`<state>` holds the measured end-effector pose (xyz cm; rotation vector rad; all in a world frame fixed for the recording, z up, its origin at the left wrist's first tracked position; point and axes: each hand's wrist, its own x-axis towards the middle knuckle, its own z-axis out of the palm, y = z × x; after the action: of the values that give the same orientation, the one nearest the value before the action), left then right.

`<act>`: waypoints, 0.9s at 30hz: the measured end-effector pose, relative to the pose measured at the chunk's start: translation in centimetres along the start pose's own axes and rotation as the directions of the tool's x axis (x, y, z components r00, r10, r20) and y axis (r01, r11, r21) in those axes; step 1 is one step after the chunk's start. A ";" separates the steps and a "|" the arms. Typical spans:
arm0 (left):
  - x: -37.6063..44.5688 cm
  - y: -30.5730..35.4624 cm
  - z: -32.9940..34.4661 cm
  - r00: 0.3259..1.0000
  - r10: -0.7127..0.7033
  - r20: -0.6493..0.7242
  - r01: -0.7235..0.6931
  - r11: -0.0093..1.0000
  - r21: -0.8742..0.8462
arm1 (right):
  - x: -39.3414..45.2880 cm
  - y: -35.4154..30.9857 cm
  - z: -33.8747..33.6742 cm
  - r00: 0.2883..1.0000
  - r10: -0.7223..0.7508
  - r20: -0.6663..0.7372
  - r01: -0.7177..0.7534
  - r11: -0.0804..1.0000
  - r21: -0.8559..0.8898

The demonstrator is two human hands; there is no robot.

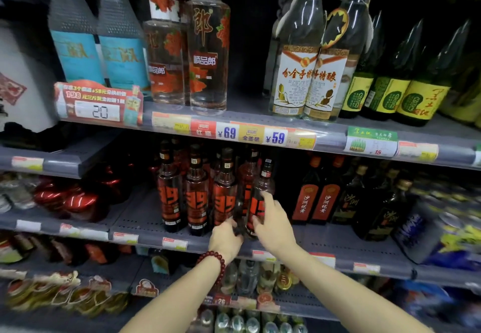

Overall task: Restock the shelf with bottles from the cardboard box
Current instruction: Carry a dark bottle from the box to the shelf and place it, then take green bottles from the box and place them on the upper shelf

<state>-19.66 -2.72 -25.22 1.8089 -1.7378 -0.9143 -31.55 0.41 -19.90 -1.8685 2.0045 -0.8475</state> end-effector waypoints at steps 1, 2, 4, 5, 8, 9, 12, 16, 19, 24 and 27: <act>-0.2 -0.5 -1.1 1.000 0.009 0.004 -0.009 1.000 0.009 | -0.4 -1.0 0.4 1.000 -0.028 0.008 0.028 0.999 -0.031; -0.3 -1.1 -2.2 1.000 0.020 0.002 -0.020 1.000 0.014 | -0.6 -2.1 0.9 0.998 -0.051 0.021 0.052 0.997 -0.058; -0.6 -2.7 -4.9 0.999 0.025 -0.023 -0.025 0.999 0.021 | -0.6 -4.6 2.0 0.995 -0.083 0.056 0.088 0.991 -0.099; -0.7 -3.5 -6.5 0.999 0.022 -0.041 -0.021 0.999 0.027 | -0.4 -6.0 2.6 0.992 -0.099 0.075 0.107 0.988 -0.111; -1.1 -6.6 -11.6 0.995 -0.003 -0.103 0.003 1.000 0.000 | 0.7 -10.7 4.6 0.982 -0.146 0.124 0.160 0.980 -0.116; -1.3 -7.7 -13.6 0.991 -0.021 -0.130 0.021 1.000 -0.004 | 1.1 -12.4 5.4 0.977 -0.163 0.140 0.179 0.978 -0.111; -2.4 -11.7 -19.9 0.972 -0.061 -0.225 0.063 0.998 0.000 | 2.0 -18.2 8.3 0.951 -0.243 0.192 0.265 0.959 -0.100; -4.7 -17.8 -28.4 0.919 -0.109 -0.380 0.120 0.993 0.006 | 2.1 -26.9 13.2 0.868 -0.397 0.297 0.430 0.901 -0.052; -6.7 -22.4 -33.8 0.857 -0.163 -0.489 0.200 0.979 0.024 | 1.5 -33.2 17.3 0.786 -0.498 0.366 0.535 0.845 -0.001; -10.4 -29.0 -41.0 0.712 -0.321 -0.624 0.375 0.926 -0.048 | -0.1 -41.9 24.7 0.602 -0.629 0.492 0.684 0.724 0.089; -12.4 -32.7 -44.5 0.614 -0.428 -0.663 0.482 0.869 -0.115 | -1.0 -46.4 29.2 0.488 -0.690 0.535 0.730 0.658 0.184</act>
<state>35.51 7.48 -17.54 2.3036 -0.8630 -0.2568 22.87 -5.10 -16.23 -2.6356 0.8498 -0.2696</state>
